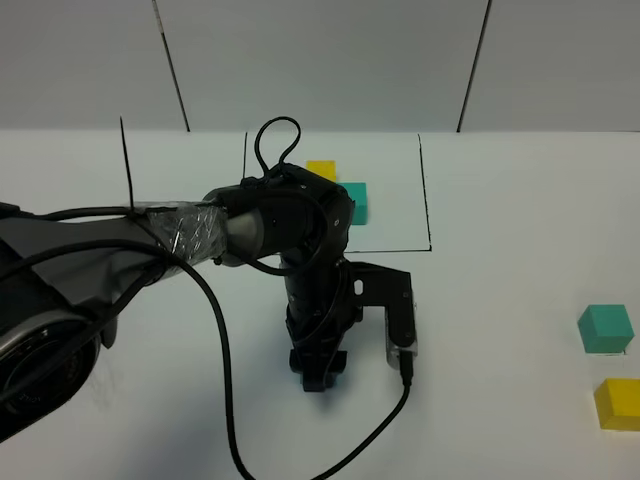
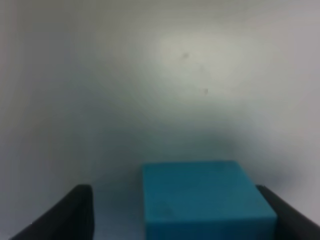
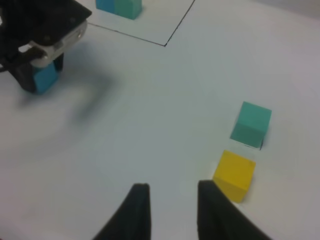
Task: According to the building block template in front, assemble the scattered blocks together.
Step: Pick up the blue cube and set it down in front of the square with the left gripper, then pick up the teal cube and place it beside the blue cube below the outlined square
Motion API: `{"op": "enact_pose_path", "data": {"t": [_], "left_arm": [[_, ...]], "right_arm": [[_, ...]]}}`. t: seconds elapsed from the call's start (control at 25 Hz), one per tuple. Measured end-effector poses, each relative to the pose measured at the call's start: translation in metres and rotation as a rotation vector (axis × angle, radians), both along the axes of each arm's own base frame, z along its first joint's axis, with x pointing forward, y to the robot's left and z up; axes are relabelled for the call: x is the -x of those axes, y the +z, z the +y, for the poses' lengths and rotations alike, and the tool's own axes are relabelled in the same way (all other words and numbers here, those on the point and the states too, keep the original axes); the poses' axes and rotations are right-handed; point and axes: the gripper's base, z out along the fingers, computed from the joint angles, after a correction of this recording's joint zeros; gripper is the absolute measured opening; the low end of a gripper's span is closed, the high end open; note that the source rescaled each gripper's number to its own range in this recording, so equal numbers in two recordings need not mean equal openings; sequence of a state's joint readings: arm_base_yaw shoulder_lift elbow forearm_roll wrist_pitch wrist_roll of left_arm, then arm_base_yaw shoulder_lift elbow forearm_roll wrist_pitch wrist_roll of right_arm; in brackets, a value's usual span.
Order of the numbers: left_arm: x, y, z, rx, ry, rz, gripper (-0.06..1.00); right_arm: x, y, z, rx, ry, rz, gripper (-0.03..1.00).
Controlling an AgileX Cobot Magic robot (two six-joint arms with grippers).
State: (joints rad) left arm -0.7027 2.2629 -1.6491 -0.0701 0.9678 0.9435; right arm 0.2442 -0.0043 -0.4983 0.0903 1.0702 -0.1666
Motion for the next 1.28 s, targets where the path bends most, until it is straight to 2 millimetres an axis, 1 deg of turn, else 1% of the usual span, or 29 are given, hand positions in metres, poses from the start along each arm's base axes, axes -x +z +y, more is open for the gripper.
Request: {"op": "enact_pose_path", "data": {"t": [0.08, 0.16, 0.24, 0.36, 0.44, 0.52, 0.6, 0.68, 0.72, 0.88, 0.92, 0.96, 1.04, 1.08, 1.16, 1.28], "left_arm": [[-0.006, 0.015, -0.005, 0.007, 0.019, -0.011, 0.67], [-0.011, 0.035, -0.009, 0.005, 0.05, -0.008, 0.77], [-0.018, 0.061, -0.015, 0.027, 0.094, -0.032, 0.83], [-0.03, 0.099, -0.024, 0.102, 0.165, -0.129, 0.87], [-0.034, 0.122, -0.024, 0.138, 0.185, -0.195, 0.87], [-0.033, 0.148, -0.02, 0.161, 0.189, -0.265, 0.88], [-0.033, 0.172, -0.009, 0.158, 0.211, -0.346, 0.88], [-0.035, 0.197, 0.008, 0.167, 0.291, -0.414, 0.88], [-0.038, 0.209, 0.022, 0.175, 0.354, -0.443, 0.88], [-0.054, 0.252, 0.089, 0.237, 0.638, -0.508, 0.88], [-0.055, 0.263, 0.107, 0.263, 0.697, -0.52, 0.88], [-0.053, 0.275, 0.121, 0.294, 0.739, -0.528, 0.88], [-0.047, 0.298, 0.149, 0.349, 0.807, -0.554, 0.88], [-0.04, 0.311, 0.161, 0.372, 0.831, -0.579, 0.88], [-0.026, 0.335, 0.18, 0.411, 0.866, -0.63, 0.88], [0.003, 0.37, 0.207, 0.46, 0.909, -0.725, 0.88]], "right_arm": [[0.0, 0.0, 0.0, 0.0, 0.0, 0.0, 0.0], [0.0, 0.0, 0.0, 0.0, 0.0, 0.0, 0.0], [0.0, 0.0, 0.0, 0.0, 0.0, 0.0, 0.0], [0.0, 0.0, 0.0, 0.0, 0.0, 0.0, 0.0], [0.0, 0.0, 0.0, 0.0, 0.0, 0.0, 0.0], [0.0, 0.0, 0.0, 0.0, 0.0, 0.0, 0.0], [0.0, 0.0, 0.0, 0.0, 0.0, 0.0, 0.0], [0.0, 0.0, 0.0, 0.0, 0.0, 0.0, 0.0], [0.0, 0.0, 0.0, 0.0, 0.0, 0.0, 0.0], [0.0, 0.0, 0.0, 0.0, 0.0, 0.0, 0.0], [0.0, 0.0, 0.0, 0.0, 0.0, 0.0, 0.0], [0.0, 0.0, 0.0, 0.0, 0.0, 0.0, 0.0], [0.0, 0.0, 0.0, 0.0, 0.0, 0.0, 0.0], [0.0, 0.0, 0.0, 0.0, 0.0, 0.0, 0.0], [0.0, 0.0, 0.0, 0.0, 0.0, 0.0, 0.0], [0.0, 0.0, 0.0, 0.0, 0.0, 0.0, 0.0]]}}
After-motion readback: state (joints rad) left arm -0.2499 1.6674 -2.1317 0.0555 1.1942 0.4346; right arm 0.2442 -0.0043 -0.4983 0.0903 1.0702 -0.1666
